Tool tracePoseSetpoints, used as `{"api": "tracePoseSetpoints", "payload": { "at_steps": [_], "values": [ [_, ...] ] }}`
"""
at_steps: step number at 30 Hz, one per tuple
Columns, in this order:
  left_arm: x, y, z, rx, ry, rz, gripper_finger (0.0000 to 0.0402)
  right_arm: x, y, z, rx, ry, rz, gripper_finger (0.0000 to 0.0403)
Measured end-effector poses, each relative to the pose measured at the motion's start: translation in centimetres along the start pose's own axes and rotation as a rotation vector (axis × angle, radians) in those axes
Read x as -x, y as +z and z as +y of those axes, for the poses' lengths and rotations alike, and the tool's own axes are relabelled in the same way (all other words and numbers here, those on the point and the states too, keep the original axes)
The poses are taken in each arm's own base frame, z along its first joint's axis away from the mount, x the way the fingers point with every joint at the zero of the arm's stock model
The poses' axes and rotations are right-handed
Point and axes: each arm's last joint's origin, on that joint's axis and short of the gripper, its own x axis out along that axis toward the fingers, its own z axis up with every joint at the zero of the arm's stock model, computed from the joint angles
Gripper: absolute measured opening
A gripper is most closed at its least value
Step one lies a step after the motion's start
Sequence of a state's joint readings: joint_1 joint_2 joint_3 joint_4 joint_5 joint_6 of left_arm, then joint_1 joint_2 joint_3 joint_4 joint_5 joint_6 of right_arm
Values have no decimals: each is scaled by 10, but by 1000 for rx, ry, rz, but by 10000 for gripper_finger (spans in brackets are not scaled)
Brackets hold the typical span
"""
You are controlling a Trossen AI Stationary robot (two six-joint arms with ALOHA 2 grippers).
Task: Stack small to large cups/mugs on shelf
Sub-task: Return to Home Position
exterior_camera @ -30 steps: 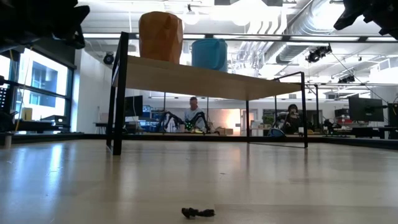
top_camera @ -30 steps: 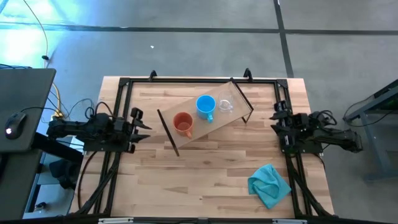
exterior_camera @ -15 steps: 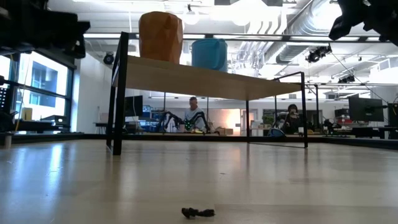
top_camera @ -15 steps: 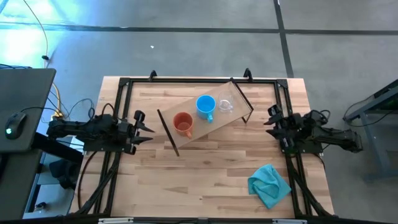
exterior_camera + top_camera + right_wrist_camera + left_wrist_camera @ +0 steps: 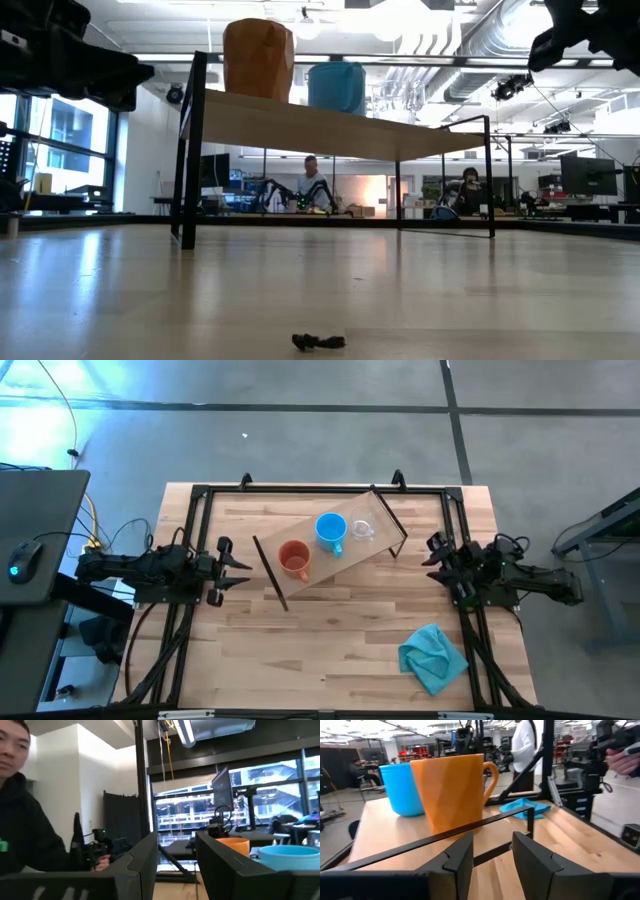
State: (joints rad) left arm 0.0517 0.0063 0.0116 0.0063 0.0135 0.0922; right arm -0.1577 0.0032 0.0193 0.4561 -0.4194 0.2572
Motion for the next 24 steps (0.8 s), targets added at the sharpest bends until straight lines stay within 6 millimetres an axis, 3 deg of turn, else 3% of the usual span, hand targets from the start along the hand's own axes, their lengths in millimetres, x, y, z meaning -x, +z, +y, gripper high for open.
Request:
{"api": "tracePoseSetpoints", "payload": {
  "at_steps": [11, 24],
  "values": [
    [0, 0, 0, -15, 6, 1, 124, 1, -15, -1, -171, 34, 156, 124],
    [0, 0, 0, 28, 3, 0, 124, 0, -16, 5, -205, 145, 183, 124]
  ]
}}
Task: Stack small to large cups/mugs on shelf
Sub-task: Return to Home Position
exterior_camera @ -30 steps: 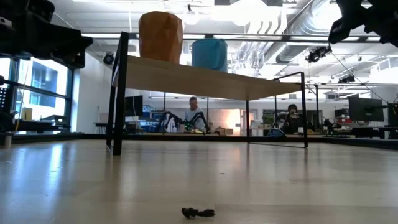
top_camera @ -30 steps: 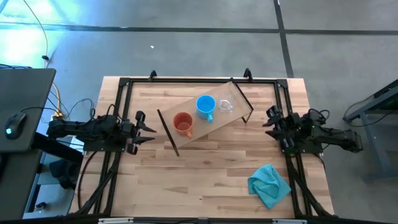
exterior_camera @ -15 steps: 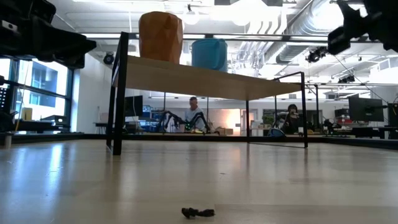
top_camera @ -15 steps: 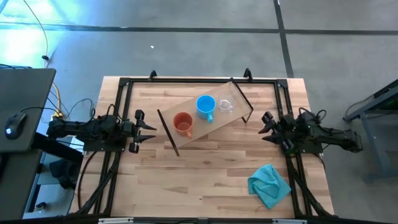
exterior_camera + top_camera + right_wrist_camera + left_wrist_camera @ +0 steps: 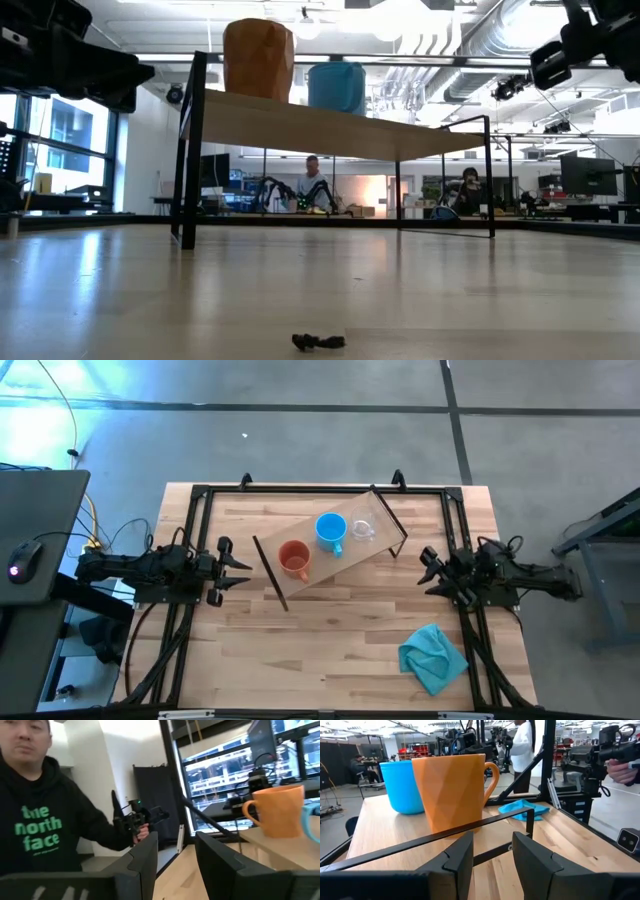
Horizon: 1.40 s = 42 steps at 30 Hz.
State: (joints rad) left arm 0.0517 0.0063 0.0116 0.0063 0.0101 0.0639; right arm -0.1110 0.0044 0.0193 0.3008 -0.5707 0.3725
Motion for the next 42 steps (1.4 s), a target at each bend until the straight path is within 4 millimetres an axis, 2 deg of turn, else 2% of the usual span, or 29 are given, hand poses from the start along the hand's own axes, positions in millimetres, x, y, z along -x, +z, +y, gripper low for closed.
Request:
{"api": "tracePoseSetpoints", "payload": {
  "at_steps": [17, 23, 28, 42],
  "values": [
    [0, 0, 0, 11, 3, 0, 124, -4, -5, 6, 15, 19, 19, 124],
    [0, 0, 0, 13, 3, 0, 124, -4, -17, 3, -3, -49, 120, 124],
    [0, 0, 0, 13, 3, 0, 124, -2, -24, -4, 78, -225, 165, 124],
    [0, 0, 0, 16, 4, 0, 124, 0, -27, -8, 320, -321, 220, 124]
  ]
}}
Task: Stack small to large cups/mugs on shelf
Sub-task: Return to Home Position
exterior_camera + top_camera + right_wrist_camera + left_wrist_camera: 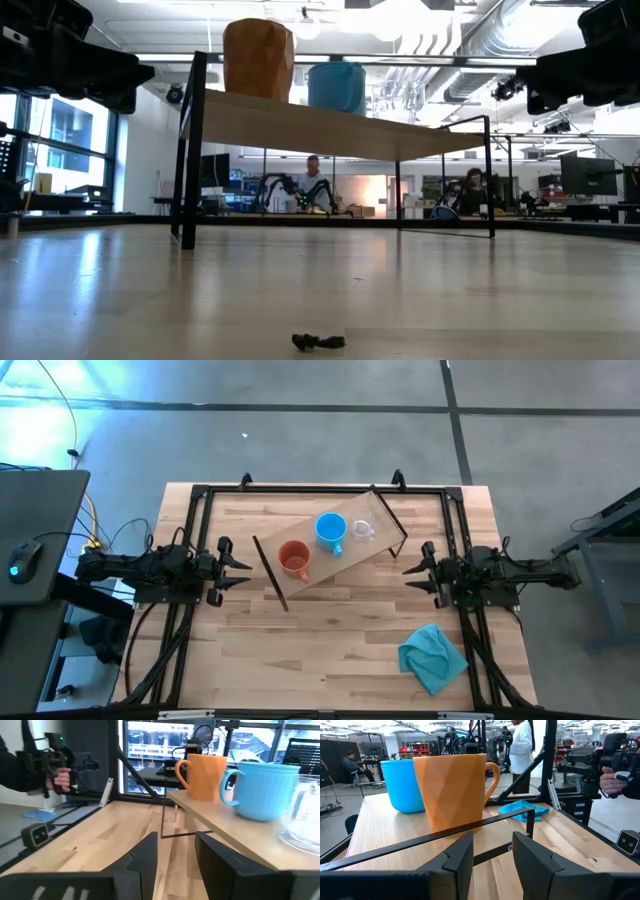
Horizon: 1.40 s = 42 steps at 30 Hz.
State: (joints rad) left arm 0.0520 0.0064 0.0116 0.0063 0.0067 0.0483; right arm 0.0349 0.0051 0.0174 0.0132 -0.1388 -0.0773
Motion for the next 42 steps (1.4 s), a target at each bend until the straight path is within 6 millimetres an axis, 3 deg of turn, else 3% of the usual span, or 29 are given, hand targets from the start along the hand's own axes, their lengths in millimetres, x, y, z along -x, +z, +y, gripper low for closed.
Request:
{"api": "tracePoseSetpoints", "payload": {
  "at_steps": [42],
  "values": [
    [0, 0, 0, 1, 0, 0, 124, 0, 0, -1, -25, -24, 6, 124]
  ]
}}
